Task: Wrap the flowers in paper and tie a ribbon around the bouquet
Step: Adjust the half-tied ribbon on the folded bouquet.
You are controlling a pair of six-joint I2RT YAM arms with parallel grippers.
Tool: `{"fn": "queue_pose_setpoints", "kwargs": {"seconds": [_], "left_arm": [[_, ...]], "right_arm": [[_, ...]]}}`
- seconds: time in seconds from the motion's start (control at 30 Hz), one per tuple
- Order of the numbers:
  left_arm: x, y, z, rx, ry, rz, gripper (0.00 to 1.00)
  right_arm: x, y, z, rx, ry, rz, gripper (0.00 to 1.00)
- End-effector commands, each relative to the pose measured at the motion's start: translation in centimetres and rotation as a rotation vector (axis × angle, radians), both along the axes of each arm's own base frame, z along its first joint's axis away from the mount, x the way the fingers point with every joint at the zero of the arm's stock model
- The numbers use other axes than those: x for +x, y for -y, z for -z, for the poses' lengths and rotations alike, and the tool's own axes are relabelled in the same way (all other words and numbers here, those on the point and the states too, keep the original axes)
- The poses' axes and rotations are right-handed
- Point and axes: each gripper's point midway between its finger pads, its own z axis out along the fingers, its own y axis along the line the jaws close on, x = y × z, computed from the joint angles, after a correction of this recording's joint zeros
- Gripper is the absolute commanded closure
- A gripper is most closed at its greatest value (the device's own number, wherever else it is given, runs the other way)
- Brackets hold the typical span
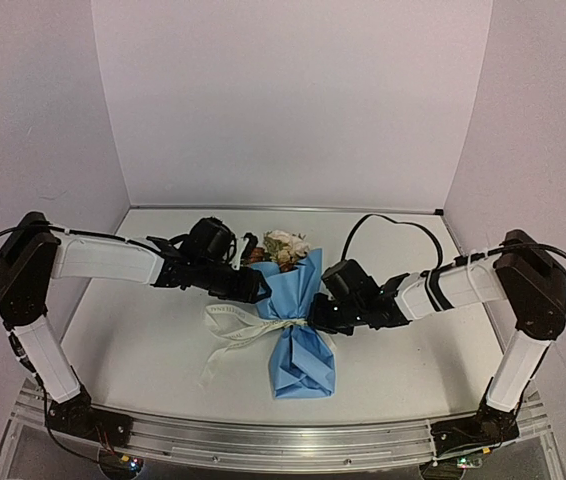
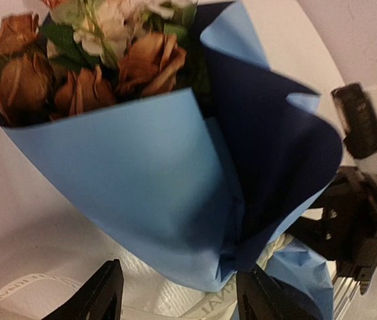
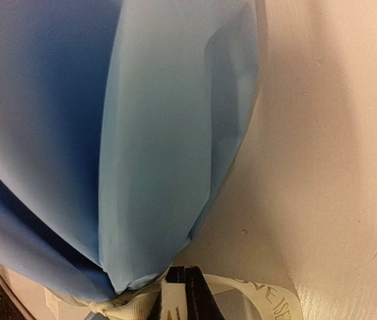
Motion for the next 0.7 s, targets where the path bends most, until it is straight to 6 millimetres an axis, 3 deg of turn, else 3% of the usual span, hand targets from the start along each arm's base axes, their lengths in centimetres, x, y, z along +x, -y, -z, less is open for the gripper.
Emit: {"fn": "queue_pose_setpoints", "kwargs": {"seconds": [0.0, 0.2, 0.43, 0.57, 0.67], "left_arm": [[-0.6, 1.8, -1.8, -0.057, 0.005, 0.092, 0.41], [-1.1, 2.6, -2.0, -0.120, 0.002, 0.124, 0.47], [-1.1, 3.3, -0.4, -0.106, -0.038, 0.127, 0.43], [-0.8, 3.6, 0.0, -0.100, -0.042, 0.122, 0.52], [-0.8, 3.9, 0.0, -0.105, -0.036, 0.130, 0.65]], "right_arm": [[0.3, 0.0, 0.0, 0.007, 0.024, 0.017, 1.00], [0.5, -0.1, -0.4, -0.004, 0.043, 0.004, 1.00], [0.7, -0.2, -0.3, -0.019, 0.042, -0.004, 1.00], [0.7, -0.3, -0.1, -0.019, 0.036, -0.005, 1.00], [0.7, -0.4, -0.1, -0.018, 0.036, -0.006, 1.00]]}}
